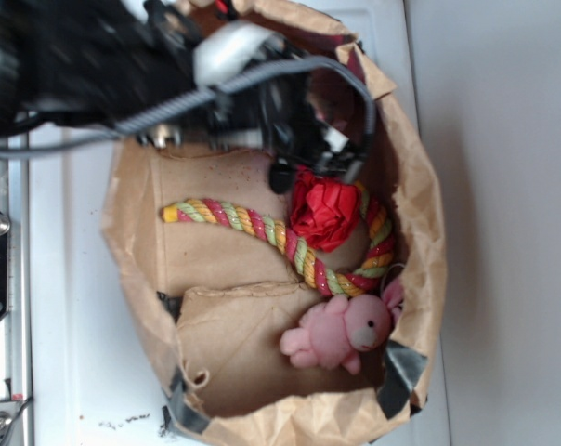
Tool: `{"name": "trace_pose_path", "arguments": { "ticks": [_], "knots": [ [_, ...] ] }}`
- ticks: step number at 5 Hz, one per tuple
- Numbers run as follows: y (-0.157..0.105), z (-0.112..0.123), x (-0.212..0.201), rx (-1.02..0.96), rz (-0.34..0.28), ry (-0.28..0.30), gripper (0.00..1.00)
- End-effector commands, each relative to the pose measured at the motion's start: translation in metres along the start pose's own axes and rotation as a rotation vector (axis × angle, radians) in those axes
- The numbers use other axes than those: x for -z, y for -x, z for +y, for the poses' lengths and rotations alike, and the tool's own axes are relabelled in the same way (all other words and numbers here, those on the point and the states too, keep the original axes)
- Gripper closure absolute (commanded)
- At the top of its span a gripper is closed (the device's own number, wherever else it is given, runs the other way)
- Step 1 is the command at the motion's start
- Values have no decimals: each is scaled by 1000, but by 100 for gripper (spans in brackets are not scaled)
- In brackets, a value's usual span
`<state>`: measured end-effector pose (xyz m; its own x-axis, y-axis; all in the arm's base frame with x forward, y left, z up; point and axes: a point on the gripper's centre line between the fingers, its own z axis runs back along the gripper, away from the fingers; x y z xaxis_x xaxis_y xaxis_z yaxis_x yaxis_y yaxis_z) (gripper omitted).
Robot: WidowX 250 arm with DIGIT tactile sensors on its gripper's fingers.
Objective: Grab the rock.
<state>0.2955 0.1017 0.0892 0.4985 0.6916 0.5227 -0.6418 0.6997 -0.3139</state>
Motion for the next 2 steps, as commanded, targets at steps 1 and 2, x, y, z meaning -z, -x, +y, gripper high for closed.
{"name": "trace_pose_path", "arguments": {
  "ticks": [1,2],
  "knots": [
    [-27,-13,-49,112,193,12,100],
    [-25,-27,-60,156,252,-6,100]
  ]
}}
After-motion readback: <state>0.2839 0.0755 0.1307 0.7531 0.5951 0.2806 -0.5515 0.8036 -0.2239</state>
